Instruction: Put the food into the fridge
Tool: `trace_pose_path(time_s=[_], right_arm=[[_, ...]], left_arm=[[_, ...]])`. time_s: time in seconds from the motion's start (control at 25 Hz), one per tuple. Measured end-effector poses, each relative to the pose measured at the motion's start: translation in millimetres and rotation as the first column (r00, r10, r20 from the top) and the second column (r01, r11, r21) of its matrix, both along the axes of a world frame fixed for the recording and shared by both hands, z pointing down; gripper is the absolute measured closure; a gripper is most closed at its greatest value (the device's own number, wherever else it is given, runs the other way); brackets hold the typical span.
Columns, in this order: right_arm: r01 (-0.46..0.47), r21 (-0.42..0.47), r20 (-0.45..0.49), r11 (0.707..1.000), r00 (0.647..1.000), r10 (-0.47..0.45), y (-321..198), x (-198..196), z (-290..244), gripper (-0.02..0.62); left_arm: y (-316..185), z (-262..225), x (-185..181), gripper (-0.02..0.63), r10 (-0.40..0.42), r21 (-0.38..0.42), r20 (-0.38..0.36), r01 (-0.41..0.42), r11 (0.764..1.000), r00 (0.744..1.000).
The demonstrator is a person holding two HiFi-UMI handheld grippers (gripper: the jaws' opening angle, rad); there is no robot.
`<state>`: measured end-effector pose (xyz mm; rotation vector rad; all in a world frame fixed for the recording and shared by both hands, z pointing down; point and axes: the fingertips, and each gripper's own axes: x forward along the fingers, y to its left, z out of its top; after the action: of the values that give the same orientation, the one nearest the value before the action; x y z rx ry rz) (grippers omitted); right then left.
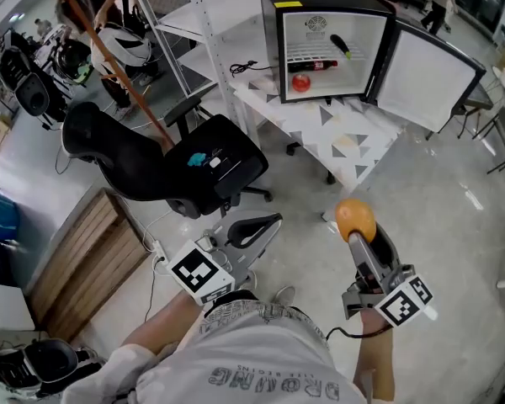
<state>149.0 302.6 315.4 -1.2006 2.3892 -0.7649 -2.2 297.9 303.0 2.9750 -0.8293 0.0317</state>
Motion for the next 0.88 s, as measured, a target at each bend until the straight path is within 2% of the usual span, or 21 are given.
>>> trace_pose_path(time_s=[0.28,0.88], right_arm=[[0.004,0.001,0.013,1.0,1.0,-0.004,1,18,4,0.325],[0.037,0.016,-0.002,0.999,0.999,-0.037,-32,26,4,0.324]], left_arm=[[1,-5,13,0.6,-0.017,0.016,0.01,0.017,1.0,1.0],[-28,3,27,0.6,-0.033,0.018,-0.001,0.033,0.999,0.999]])
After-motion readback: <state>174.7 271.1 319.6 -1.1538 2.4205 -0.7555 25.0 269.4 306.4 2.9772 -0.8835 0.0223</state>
